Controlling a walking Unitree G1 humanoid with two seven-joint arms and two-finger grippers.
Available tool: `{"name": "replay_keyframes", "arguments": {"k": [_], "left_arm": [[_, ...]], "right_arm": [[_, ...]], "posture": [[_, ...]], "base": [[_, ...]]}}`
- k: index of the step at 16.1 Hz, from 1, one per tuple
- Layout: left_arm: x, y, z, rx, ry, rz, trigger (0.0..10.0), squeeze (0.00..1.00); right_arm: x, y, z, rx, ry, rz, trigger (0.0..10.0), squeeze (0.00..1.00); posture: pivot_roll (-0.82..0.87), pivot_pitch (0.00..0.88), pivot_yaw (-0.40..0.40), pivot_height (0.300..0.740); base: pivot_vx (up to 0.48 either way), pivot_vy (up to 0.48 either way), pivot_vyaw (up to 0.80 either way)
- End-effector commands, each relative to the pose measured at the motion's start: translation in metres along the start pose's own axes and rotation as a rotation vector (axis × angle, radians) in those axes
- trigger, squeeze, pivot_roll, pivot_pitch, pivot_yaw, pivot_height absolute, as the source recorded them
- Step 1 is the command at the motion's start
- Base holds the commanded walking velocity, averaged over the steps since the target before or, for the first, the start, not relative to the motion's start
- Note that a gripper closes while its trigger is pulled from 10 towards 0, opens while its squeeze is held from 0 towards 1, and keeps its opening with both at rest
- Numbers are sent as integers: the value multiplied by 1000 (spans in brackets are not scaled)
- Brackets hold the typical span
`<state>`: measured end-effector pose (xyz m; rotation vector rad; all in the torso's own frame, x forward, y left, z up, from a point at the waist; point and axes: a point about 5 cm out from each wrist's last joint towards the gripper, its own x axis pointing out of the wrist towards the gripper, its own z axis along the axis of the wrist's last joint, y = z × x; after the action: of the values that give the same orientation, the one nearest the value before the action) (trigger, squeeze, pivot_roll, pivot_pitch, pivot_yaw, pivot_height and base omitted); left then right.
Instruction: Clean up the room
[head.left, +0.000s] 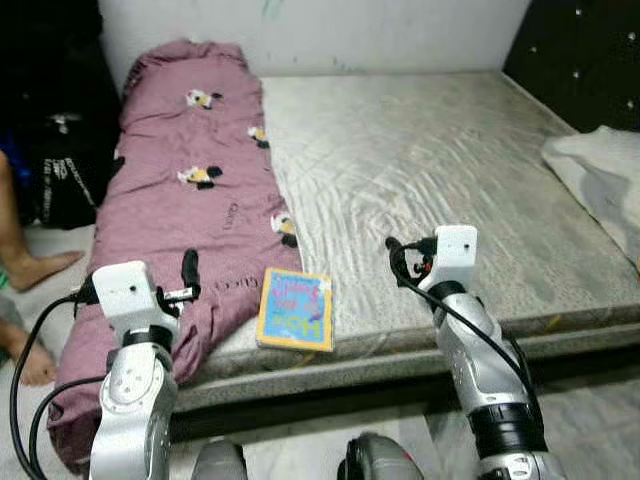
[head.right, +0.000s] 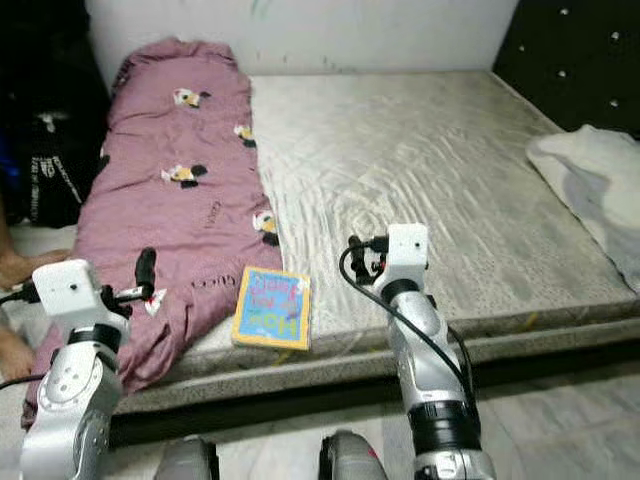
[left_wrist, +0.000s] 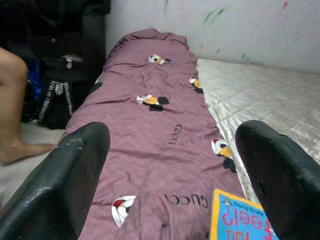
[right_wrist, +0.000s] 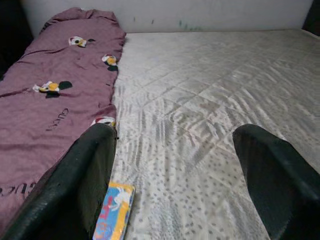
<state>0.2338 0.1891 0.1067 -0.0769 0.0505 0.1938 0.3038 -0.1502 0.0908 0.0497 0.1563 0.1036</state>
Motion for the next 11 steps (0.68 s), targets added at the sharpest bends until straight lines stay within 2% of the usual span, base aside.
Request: {"name": "replay_keyframes", "arguments": {"k": [1,7,11], "left_arm": [[1,-1,-1,2,8,0,10000,0],[0,-2,-1,-5,11,6,10000,0],[0,-1,-2,-8,15,10,10000,0]], "right_arm": [[1,0,3,-9,-4,5,10000,0],[2,2,3,-21,3,21,10000,0],[2,3,3,-24,3,30,10000,0]], "posture": [[-22,0,-33,677],[-21,0,-39,672],[-21,0,-40,627]], "base": [[0,0,0],[0,0,0],[0,0,0]]}}
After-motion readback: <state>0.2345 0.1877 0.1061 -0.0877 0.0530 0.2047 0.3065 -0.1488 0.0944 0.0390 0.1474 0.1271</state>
